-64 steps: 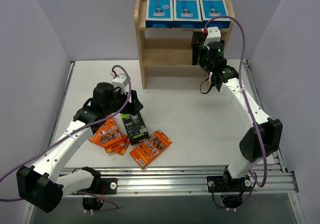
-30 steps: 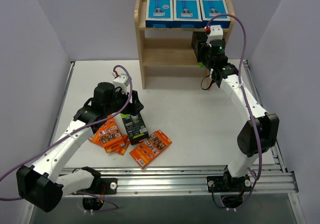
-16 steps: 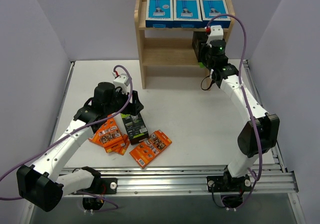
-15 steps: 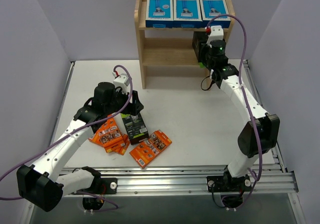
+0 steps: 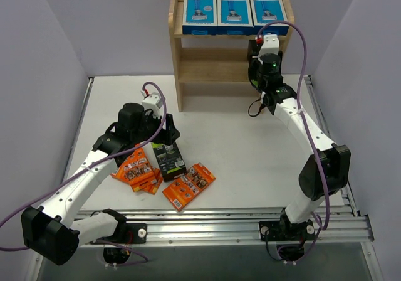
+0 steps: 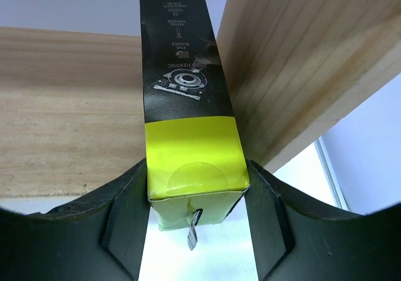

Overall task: Place and organize the shaving razors onto the shelf
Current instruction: Place the shaving razor onto shelf

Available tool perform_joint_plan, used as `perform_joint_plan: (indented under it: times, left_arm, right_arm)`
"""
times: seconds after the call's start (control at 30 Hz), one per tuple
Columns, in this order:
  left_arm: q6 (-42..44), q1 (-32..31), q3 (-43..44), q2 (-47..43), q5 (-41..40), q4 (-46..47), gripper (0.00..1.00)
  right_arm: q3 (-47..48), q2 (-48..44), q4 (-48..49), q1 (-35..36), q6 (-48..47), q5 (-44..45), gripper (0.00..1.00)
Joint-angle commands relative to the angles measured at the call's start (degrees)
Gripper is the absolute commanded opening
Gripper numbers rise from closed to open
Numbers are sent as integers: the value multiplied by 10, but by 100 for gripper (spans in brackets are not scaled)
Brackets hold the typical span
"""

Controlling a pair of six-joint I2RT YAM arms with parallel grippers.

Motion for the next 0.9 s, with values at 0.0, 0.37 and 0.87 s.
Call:
perform_joint_plan:
  times: [0.0, 0.37, 0.87]
  left_arm:
    - [4, -3, 26, 1, 0, 7, 85]
    - [5, -6, 27, 3, 1, 7, 85]
    - [5, -6, 28, 9, 3, 4, 85]
  right_arm:
    - [0, -34, 74, 0, -19, 47, 6]
    - [-8, -26, 100, -3, -29, 62, 5]
    - [0, -1, 123, -7, -44, 64, 4]
